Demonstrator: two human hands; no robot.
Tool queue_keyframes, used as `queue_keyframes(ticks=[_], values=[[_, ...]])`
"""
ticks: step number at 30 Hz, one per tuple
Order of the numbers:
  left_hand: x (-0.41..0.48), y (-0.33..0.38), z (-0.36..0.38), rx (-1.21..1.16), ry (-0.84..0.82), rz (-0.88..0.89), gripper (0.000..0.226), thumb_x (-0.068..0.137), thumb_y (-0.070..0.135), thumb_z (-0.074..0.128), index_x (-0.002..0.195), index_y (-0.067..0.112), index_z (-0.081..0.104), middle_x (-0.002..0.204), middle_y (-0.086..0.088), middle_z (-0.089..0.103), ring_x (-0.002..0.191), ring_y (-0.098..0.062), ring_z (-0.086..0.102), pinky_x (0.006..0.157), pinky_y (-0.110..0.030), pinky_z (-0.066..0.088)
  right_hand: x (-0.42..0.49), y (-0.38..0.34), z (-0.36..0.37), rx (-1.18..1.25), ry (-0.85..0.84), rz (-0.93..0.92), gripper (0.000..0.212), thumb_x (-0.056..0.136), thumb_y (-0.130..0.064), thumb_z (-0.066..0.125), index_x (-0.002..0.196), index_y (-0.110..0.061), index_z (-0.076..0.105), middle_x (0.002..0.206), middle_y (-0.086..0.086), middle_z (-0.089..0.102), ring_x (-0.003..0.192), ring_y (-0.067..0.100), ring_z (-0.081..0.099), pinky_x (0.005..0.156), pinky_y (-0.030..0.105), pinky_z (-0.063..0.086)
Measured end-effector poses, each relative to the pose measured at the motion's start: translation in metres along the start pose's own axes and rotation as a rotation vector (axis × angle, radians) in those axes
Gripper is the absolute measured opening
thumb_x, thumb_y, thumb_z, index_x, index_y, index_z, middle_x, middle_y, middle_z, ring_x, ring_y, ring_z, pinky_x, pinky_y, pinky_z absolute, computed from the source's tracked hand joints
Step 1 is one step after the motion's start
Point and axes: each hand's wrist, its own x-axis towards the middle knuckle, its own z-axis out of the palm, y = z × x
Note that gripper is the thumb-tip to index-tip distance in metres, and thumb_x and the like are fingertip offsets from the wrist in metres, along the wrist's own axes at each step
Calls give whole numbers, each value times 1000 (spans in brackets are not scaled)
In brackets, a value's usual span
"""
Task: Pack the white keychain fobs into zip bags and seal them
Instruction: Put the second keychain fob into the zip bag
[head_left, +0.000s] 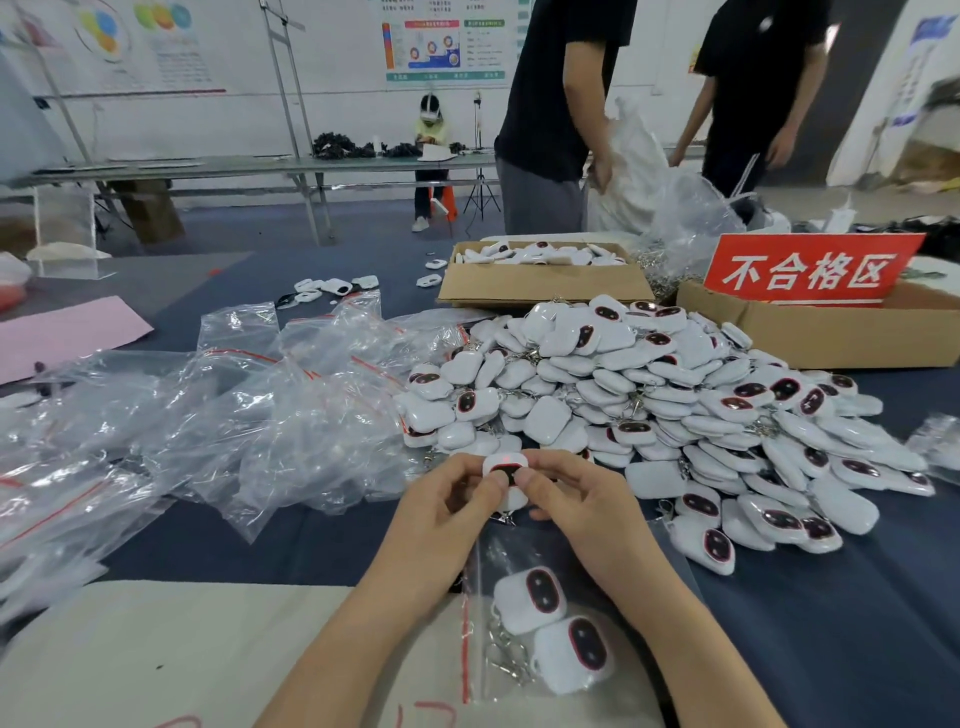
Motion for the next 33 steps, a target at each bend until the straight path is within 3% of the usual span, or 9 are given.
queue_keyframes(ticks=[5, 20, 25, 33], values=[[-1, 2, 0, -4, -1, -11, 14, 99, 29, 63, 105, 29, 75, 96, 1, 76, 94, -18, 69, 79, -18, 55, -1, -2, 0, 19, -8, -12, 18, 92, -16, 70, 99, -32, 74, 92, -12, 77, 84, 0, 71, 74, 13, 53], [-2, 4, 0, -3, -21, 20, 16, 98, 30, 63, 105, 35, 76, 97, 8, 77, 88, -2, 71, 74, -11, 51, -5, -9, 1, 40, 17, 7, 13, 91, -16, 71, 95, -28, 73, 78, -14, 76, 73, -5, 68, 66, 7, 48], [-1, 2, 1, -6, -17, 26, 15, 98, 29, 65, 106, 35, 76, 96, 7, 77, 88, -3, 71, 74, -11, 51, -6, -11, 1, 40, 14, 6, 14, 91, -18, 71, 97, -30, 73, 87, -11, 78, 82, 0, 71, 72, 9, 50], [1, -5, 2, 67, -34, 37, 19, 95, 29, 70, 107, 42, 70, 102, 5, 75, 100, -17, 70, 93, -34, 56, -6, -7, 0, 84, 7, 9, 13, 90, -20, 71, 100, -27, 76, 95, -4, 79, 92, 13, 74, 84, 23, 58]])
